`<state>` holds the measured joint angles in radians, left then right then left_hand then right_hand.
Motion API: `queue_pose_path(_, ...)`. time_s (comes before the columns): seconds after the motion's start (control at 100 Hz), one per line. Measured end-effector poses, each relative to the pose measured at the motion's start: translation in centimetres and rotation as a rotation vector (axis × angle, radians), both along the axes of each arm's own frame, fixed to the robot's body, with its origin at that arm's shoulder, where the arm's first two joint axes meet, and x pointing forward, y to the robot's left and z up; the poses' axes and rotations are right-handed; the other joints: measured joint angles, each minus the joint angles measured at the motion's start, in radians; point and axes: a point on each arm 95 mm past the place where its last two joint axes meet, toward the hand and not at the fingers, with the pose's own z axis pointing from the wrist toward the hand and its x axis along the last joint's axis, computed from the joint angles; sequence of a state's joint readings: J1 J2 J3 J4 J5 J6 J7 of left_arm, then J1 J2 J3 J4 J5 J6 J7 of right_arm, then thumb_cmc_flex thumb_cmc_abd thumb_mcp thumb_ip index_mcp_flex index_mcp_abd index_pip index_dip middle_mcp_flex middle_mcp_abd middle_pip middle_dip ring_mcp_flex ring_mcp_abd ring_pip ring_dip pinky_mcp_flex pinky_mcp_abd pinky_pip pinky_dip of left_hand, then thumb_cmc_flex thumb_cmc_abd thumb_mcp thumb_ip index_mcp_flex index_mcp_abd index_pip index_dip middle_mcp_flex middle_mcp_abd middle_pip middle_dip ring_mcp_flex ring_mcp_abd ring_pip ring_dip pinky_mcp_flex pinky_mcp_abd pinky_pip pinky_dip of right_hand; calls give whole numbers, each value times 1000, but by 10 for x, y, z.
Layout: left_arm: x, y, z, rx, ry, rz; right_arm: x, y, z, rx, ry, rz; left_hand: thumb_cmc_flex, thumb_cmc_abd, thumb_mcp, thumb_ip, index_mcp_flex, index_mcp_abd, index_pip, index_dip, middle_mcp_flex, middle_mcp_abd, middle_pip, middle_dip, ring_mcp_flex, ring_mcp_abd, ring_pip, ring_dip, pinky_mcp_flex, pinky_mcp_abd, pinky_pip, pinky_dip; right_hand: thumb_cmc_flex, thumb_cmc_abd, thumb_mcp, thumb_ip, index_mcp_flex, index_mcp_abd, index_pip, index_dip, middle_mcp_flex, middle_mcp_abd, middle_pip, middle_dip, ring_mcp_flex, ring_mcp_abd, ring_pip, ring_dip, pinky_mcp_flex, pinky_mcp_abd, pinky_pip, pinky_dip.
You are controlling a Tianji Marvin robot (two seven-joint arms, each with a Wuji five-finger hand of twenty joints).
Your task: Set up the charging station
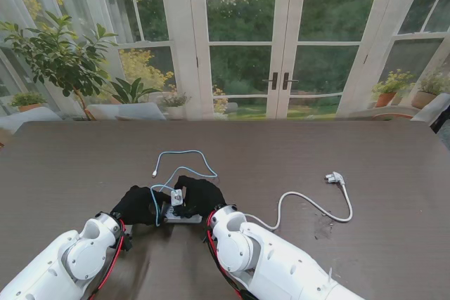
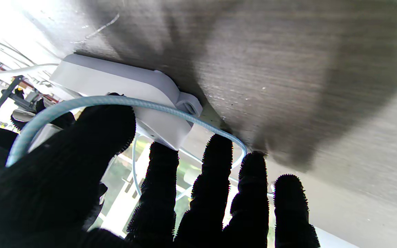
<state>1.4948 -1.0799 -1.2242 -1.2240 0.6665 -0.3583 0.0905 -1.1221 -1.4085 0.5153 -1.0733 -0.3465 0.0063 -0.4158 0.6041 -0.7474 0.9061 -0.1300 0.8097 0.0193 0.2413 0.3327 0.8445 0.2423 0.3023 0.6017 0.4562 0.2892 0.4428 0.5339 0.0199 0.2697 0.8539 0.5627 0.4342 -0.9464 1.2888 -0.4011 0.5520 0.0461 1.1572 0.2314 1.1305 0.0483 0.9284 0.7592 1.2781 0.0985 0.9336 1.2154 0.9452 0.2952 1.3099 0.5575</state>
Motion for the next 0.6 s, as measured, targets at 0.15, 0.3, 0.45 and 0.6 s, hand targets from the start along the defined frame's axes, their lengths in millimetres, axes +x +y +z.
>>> queue_pose_path(0.15,0,0,1,15,-4,-7,0,-2,-2,-4,-5,-2,-10,0,-1,0,5,0,0,2,7,-3,7,-1,13,0,0,-1,0,0,11,0,0,-6,4,0,4,-1,0,-16,4,0,-33,-22,0,9,-76,0,-35,2,-34,-15)
queue_pose_path(0.3,1,-1,1,21,-5,-13,0,-4,-7,-9,-15,-7,-10,0,-1,0,11,14,-3,2,7,-4,8,11,15,0,0,-1,1,0,11,-1,-2,-50,5,-9,36,-43,0,-37,40,-20,-98,-51,0,13,-123,0,-74,2,-64,-36)
queue_pose_path(0.45,1,-1,1,22,-5,-14,1,-3,-7,-15,-33,-7,-11,0,-8,0,17,15,-9,2,8,-6,9,19,15,0,3,-1,1,0,11,-2,-3,-68,5,-14,53,-52,-1,-52,62,-24,-133,-64,0,13,-173,0,-104,2,-82,-43)
queue_pose_path(0.6,2,-1,1,24,-4,-17,2,-1,-7,-13,-37,-12,-11,0,-9,0,18,18,-9,2,8,-6,10,22,15,0,4,-1,1,0,11,-2,-3,-75,5,-20,61,-55,-1,-62,63,-26,-148,-74,0,13,-214,0,-128,2,-92,-51)
